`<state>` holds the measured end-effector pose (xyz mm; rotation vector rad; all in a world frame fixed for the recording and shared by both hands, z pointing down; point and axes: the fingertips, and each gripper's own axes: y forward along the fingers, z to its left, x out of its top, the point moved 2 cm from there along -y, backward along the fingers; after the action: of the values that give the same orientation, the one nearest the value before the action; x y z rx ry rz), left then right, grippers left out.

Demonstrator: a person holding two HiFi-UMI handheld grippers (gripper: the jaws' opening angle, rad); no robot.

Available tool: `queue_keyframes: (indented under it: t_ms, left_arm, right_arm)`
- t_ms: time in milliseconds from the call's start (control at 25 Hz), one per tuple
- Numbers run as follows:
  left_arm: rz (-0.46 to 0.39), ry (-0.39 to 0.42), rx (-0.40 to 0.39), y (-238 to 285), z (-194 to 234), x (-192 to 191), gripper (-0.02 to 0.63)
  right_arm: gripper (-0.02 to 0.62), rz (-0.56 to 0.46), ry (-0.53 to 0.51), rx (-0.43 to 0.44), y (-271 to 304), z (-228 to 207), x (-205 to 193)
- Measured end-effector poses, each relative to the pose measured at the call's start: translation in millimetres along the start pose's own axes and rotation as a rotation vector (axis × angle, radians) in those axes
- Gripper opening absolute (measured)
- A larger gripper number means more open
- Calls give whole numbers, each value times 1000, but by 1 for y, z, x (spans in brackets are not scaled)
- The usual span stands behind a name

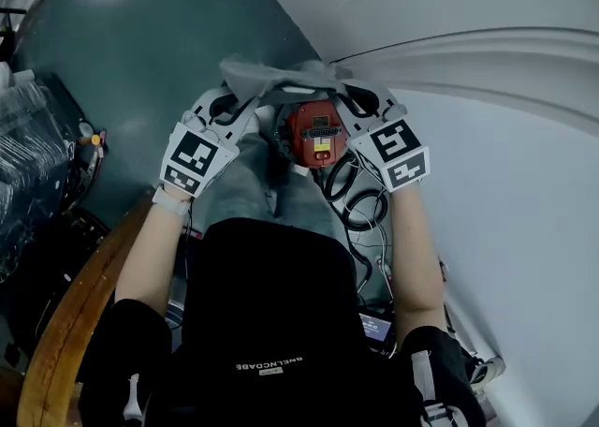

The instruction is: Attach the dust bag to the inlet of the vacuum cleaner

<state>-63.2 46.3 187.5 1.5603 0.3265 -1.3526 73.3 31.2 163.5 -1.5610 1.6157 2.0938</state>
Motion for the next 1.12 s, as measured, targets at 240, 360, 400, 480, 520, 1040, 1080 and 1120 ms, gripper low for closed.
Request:
queue_keyframes:
  t_ms: [240, 360, 400, 480, 520, 1040, 1080, 1120]
  left_arm:
    - [16, 13, 13, 57, 56, -40, 20]
    - [36, 11, 26, 84, 73, -62, 20]
    - [40, 12, 32, 93, 78, -67, 20]
    - [40, 15, 41, 110, 89, -79, 20]
    - [39, 20, 44, 118, 94, -84, 20]
    - [52, 25, 19, 212, 133, -173, 20]
    - [58, 20, 17, 218, 134, -182, 20]
    - [66, 16, 14, 223, 134, -192, 20]
  right_arm:
    - [34, 11, 4, -49, 70, -41, -15]
    - [34, 20, 17, -72, 97, -56, -30]
    - [34, 21, 25, -79, 105, -60, -34]
    - [34, 21, 40, -94, 121, -71, -42]
    - [34, 20, 44, -101, 129, -75, -46]
    - [34, 68, 55, -132, 222, -119, -119]
    - [34, 73, 56, -131, 229, -121, -126]
    - [34, 78, 56, -131, 237, -123, -134]
